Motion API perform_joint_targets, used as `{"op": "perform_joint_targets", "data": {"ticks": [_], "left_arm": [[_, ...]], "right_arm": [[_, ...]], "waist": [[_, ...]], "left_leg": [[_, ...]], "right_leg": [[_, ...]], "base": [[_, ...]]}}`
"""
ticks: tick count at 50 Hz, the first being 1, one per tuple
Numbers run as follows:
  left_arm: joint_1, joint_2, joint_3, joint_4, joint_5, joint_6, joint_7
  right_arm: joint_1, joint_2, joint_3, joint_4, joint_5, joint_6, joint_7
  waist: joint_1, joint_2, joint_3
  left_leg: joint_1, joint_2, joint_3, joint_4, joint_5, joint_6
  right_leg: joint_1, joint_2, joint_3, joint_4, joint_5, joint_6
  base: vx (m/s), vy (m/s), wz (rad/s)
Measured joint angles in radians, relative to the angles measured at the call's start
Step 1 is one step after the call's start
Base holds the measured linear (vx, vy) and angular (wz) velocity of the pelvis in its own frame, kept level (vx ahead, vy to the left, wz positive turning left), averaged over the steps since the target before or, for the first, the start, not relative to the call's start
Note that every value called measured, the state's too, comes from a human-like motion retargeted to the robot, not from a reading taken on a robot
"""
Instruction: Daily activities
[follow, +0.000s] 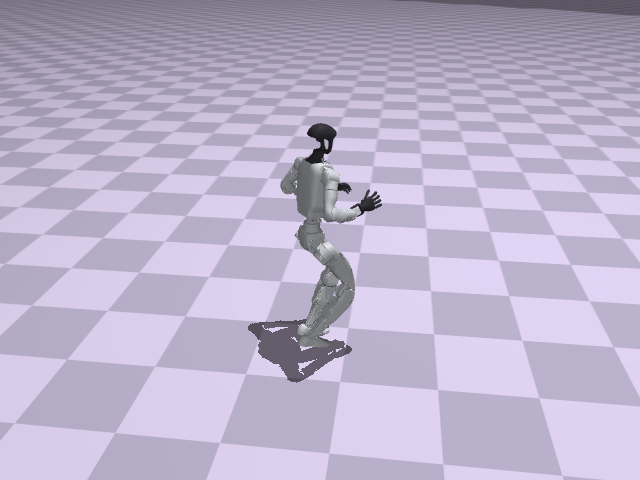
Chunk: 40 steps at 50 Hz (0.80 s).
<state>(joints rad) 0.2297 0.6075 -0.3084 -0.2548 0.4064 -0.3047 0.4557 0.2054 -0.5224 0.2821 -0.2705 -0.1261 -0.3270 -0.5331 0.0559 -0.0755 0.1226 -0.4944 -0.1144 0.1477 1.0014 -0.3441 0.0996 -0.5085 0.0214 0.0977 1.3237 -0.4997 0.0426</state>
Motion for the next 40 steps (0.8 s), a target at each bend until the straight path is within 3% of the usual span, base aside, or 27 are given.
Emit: {"op": "perform_joint_targets", "data": {"ticks": [5,10,13,19,25,28,31,36,40], "left_arm": [[0.02,-0.004,-0.038,0.057,0.06,0.016,0.011],[-0.021,-0.018,-0.066,0.105,0.144,0.028,0.042],[-0.05,-0.038,-0.069,0.118,0.186,0.022,0.058],[-0.076,-0.054,-0.055,0.104,0.157,0.018,0.039],[-0.066,-0.034,-0.087,0.094,0.09,0.025,0.048],[-0.072,-0.048,-0.108,0.124,0.086,0.038,0.058],[-0.077,-0.07,-0.126,0.164,0.104,0.054,0.057],[-0.119,-0.082,-0.138,0.237,0.18,0.08,0.056],[-0.167,-0.078,-0.114,0.26,0.195,0.08,0.082]], "right_arm": [[-0.075,0.02,0.038,0.025,-0.01,-0.03,0.012],[-0.152,0.036,0.088,0.055,-0.068,-0.071,0.014],[-0.185,0.033,0.121,0.085,-0.09,-0.081,0.019],[-0.15,0.009,0.177,0.142,-0.053,-0.073,0.051],[-0.057,-0.029,0.187,0.156,-0.041,-0.047,0.066],[-0.042,-0.039,0.186,0.174,-0.054,-0.041,0.076],[-0.047,-0.032,0.186,0.196,-0.059,-0.036,0.091],[-0.071,0.032,0.163,0.206,-0.002,-0.04,0.113],[-0.055,0.085,0.129,0.156,0.082,-0.062,0.116]], "waist": [[0.03,-0.091,-0.009],[0.051,-0.089,0.028],[0.042,-0.064,0.063],[0.027,-0.006,0.051],[0.022,0.037,-0.029],[-0.007,0.043,-0.059],[-0.039,0.045,-0.073],[-0.122,0.015,-0.04],[-0.201,-0.004,-0.026]], "left_leg": [[-0.084,-0.089,0.04,-0.11,-0.004,0.035],[-0.2,-0.045,0.06,-0.007,-0.14,0.051],[-0.236,0.039,0.076,0.128,-0.209,0.06],[-0.16,0.242,0.059,0.353,-0.244,0.069],[0.035,0.343,0.04,0.316,-0.154,0.003],[0.133,0.314,0.068,0.19,-0.146,-0.034],[0.198,0.267,0.094,0.091,-0.204,-0.051],[0.252,0.165,0.136,0.059,-0.411,0.008],[0.3,0.11,0.14,0.007,-0.429,0.034]], "right_leg": [[0.181,-0.022,0.037,-0.024,0.024,0.058],[0.234,-0.022,0.003,-0.157,-0.266,-0.026],[0.208,-0.004,-0.037,-0.17,-0.338,-0.055],[0.189,0.033,-0.096,-0.291,-0.258,-0.064],[0.225,0.04,-0.176,-0.472,-0.106,-0.045],[0.208,0.009,-0.202,-0.46,-0.091,-0.036],[0.15,-0.062,-0.256,-0.32,-0.13,-0.069],[-0.045,-0.208,-0.268,0.132,-0.171,-0.154],[-0.249,-0.204,-0.212,0.278,-0.11,-0.16]], "base": [[-0.68,-0.01,0.09],[-0.55,0.01,-0.01],[-0.44,0.03,0.01],[-0.23,0.05,-0.2],[0.0,0.11,-0.23],[0.09,0.2,0.05],[0.1,0.22,0.02],[0.17,0.24,0.33],[0.35,0.19,0.2]]}}
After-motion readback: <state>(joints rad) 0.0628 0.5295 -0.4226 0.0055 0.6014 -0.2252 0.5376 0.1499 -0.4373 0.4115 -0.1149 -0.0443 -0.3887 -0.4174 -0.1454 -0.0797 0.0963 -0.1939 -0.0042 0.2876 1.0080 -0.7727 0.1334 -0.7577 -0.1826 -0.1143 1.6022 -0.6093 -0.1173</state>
